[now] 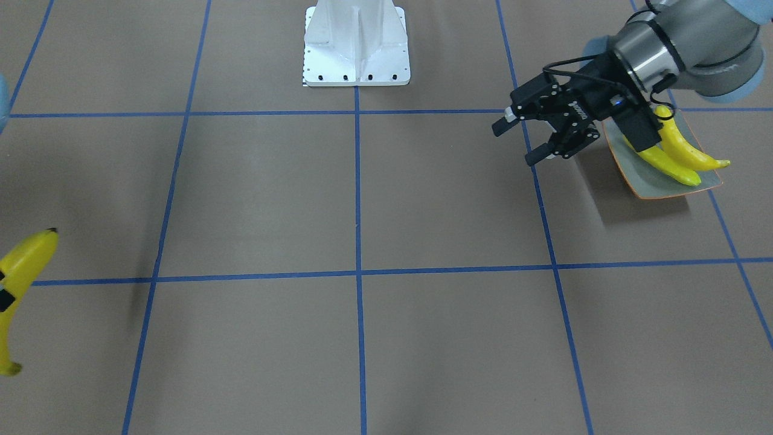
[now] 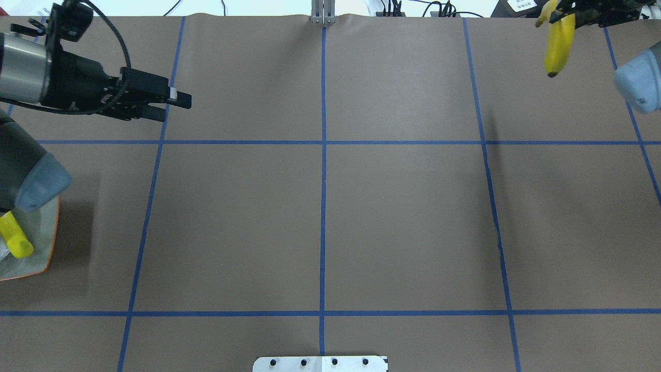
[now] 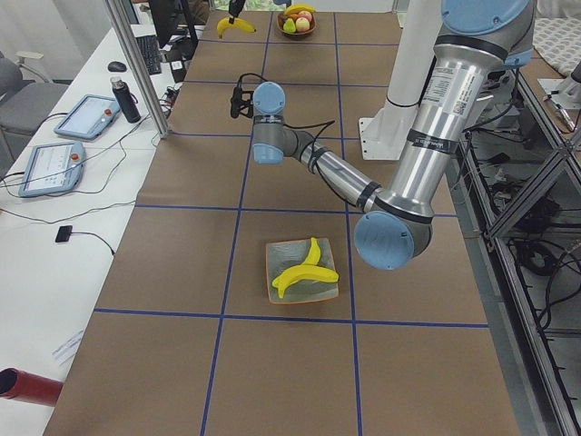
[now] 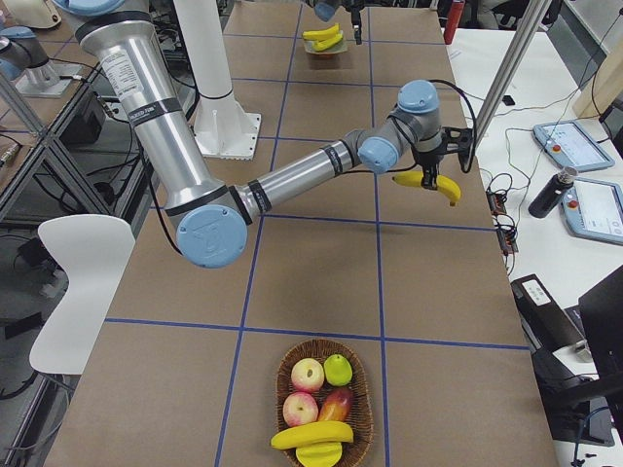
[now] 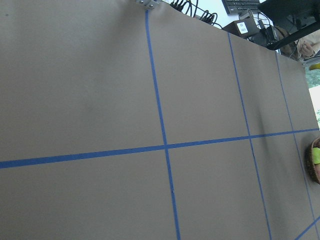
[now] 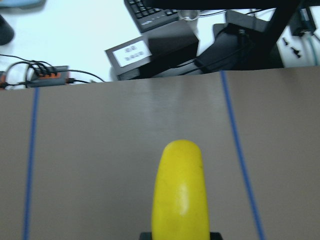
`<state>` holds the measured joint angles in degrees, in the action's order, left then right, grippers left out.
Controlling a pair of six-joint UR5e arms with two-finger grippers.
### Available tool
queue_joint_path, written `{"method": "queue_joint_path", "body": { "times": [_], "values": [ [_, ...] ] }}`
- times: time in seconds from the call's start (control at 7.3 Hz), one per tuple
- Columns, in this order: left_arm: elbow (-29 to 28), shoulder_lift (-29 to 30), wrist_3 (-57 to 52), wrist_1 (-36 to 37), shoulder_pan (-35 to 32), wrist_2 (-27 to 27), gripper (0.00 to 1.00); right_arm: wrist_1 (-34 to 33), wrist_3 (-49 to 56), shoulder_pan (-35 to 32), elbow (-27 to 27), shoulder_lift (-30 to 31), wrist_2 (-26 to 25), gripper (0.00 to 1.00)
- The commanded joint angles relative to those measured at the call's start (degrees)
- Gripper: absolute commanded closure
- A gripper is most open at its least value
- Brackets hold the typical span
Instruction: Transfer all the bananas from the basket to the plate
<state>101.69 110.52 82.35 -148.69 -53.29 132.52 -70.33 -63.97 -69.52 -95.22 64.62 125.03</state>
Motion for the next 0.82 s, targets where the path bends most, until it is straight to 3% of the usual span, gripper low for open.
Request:
{"method": "queue_joint_path", "body": {
  "times": [0.0,0.14,0.41,0.68],
  "values": [
    [-0.1,5.0,7.4,0.0,5.9,-5.2,0.0,0.1,-17.0,8.1,-4.4,-5.7,-3.0,1.0],
    [0.2,6.9,9.5,0.0,6.8,-5.3,0.0,0.1,-21.4,12.6,-4.2,-8.8,-7.3,1.0],
    [0.5,8.2,9.9,-0.8,9.1,-5.3,0.0,2.2,-27.2,17.9,-4.9,-11.7,-8.9,1.0],
    [0.6,8.9,9.9,-0.8,9.9,-5.3,0.0,9.4,-33.3,22.0,-5.8,-11.9,-10.2,1.0]
  ]
}}
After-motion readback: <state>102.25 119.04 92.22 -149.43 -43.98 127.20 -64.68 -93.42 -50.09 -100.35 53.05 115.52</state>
